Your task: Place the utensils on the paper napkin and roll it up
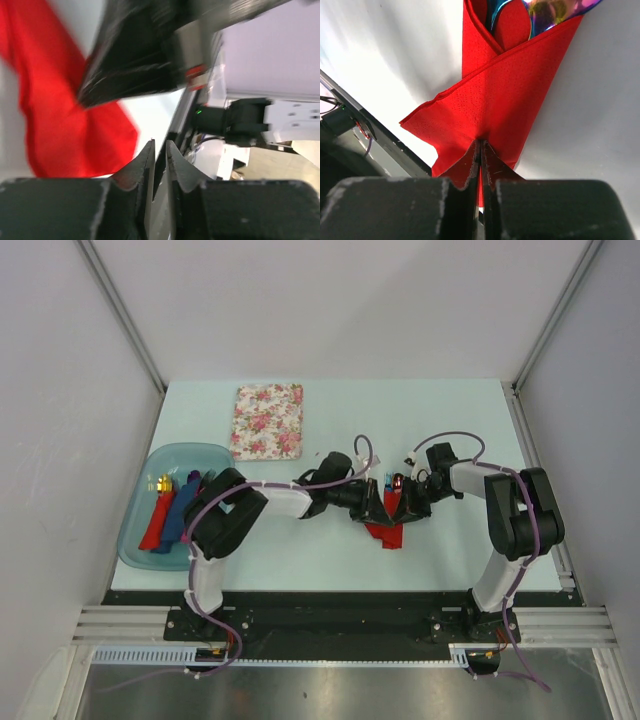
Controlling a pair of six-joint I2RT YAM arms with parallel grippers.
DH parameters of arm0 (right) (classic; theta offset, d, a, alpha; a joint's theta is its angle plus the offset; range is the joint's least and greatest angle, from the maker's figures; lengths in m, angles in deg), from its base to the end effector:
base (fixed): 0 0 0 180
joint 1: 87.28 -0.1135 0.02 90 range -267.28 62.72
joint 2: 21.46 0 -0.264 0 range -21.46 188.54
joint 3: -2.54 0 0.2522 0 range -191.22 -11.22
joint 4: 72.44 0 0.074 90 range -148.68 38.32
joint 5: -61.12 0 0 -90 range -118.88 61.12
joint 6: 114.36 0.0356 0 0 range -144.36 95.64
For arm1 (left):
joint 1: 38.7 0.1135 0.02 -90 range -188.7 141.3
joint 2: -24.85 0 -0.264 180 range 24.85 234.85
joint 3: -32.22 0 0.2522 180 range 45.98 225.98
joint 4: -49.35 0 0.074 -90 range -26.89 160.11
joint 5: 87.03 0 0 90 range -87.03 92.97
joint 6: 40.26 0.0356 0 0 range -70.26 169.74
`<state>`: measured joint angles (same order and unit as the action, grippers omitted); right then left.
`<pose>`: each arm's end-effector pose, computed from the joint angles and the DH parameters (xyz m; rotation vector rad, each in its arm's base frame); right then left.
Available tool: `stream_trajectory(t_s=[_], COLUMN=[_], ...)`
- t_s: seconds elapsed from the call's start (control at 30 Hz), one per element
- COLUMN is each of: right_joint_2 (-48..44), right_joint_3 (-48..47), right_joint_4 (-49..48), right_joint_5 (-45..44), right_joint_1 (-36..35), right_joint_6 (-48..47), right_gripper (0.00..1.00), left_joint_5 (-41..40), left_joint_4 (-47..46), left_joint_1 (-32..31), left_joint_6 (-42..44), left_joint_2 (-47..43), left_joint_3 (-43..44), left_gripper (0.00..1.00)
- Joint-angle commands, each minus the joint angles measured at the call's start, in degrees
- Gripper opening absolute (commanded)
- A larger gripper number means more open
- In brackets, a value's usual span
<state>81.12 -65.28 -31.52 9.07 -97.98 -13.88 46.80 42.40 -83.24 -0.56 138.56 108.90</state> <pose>0.3005 0.0791 0.1285 -0.1284 2.8458 1.0276 0.2776 -0.3078 0.1534 0.4372 2.4357 -1.6794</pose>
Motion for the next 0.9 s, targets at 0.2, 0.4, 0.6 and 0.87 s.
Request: stream_trajectory(t_s=[0.2,0.4,0.6,0.87], right_joint_2=[-0.1,-3.7,-6.2,-2.7], right_joint_3=[-1.0,-5.3,-2.7,2.6], right_joint_4=[-1.2,1.1,2.9,0.1], right_joint_5=[-0.2,0.1,0.8,-0.8], right_joint_1=[0.2,0.3,-1.2,-2.1], right_joint_6=[0.2,-0.1,1.6,0.2], right_gripper=[0.06,0.15,0.16,0.13], left_joint_5=[-1.1,-2.1,-2.4,-2.0], left_joint_4=[-0.4,1.6,2.0,2.4], left_joint_1=[0.3,0.4,0.5,0.9], left_joint_6=[-0.9,0.4,0.4,1.1], left_joint_2=[7.8,8.8,8.3,6.1], left_joint_3=[-3.6,-4.0,-4.2,-3.7], left_gripper=[0.10,0.06,0.03,0.03])
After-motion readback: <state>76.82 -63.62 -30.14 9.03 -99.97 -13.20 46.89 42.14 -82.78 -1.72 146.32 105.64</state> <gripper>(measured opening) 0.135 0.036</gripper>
